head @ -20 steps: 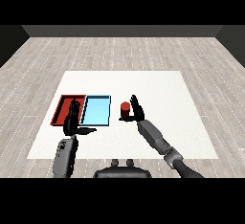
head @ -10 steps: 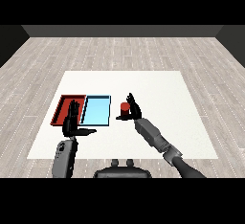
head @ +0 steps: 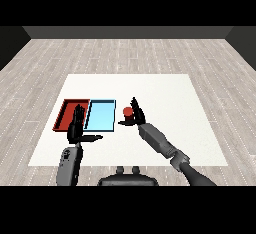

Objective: Pick the red can and put it in the red box

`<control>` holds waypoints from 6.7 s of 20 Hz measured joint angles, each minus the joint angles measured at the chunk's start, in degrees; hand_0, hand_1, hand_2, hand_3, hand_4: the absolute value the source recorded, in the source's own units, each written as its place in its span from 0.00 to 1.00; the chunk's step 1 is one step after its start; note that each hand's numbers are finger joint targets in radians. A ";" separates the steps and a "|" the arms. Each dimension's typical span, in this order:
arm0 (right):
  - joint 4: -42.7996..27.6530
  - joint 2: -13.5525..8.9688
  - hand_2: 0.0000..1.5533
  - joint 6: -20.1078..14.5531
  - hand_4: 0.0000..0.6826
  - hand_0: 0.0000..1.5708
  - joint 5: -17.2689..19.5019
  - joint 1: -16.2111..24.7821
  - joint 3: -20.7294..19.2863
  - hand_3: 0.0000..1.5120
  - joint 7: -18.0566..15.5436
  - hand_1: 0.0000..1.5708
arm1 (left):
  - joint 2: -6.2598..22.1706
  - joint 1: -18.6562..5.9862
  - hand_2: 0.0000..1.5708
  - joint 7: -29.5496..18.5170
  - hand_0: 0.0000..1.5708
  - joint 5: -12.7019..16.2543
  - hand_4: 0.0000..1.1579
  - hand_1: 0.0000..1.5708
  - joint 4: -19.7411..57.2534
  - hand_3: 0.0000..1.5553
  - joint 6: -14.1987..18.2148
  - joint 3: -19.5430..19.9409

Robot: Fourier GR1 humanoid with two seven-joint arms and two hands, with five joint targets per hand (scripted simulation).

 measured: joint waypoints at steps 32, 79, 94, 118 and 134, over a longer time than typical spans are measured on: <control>-1.49 -1.89 0.95 -13.04 0.90 1.00 7.35 -2.63 -4.12 0.93 8.34 1.00 | 0.62 -1.86 0.00 -0.62 0.00 -1.40 0.00 0.00 1.83 0.00 0.18 0.09; -60.53 -7.33 0.95 -19.81 0.95 1.00 41.54 18.32 -10.94 0.94 29.54 1.00 | -2.31 -16.32 0.00 11.83 0.00 7.06 0.00 0.00 12.97 0.00 10.29 -28.28; -60.15 -0.64 0.95 -17.69 0.94 1.00 46.74 18.54 -10.55 0.93 29.26 1.00 | -2.29 -20.28 0.00 11.92 0.00 12.64 0.00 0.00 16.11 0.00 13.06 -32.33; -60.80 -0.74 0.95 -21.18 0.92 1.00 45.14 17.26 -5.92 0.92 29.56 1.00 | -1.40 -21.26 1.00 10.30 1.00 16.08 0.97 1.00 16.31 0.96 29.77 -35.01; -59.33 -0.43 0.00 -16.50 0.00 0.00 49.48 17.62 -7.54 0.00 34.44 0.00 | -2.05 -21.89 1.00 9.77 1.00 15.19 0.97 1.00 17.34 0.96 32.93 -34.60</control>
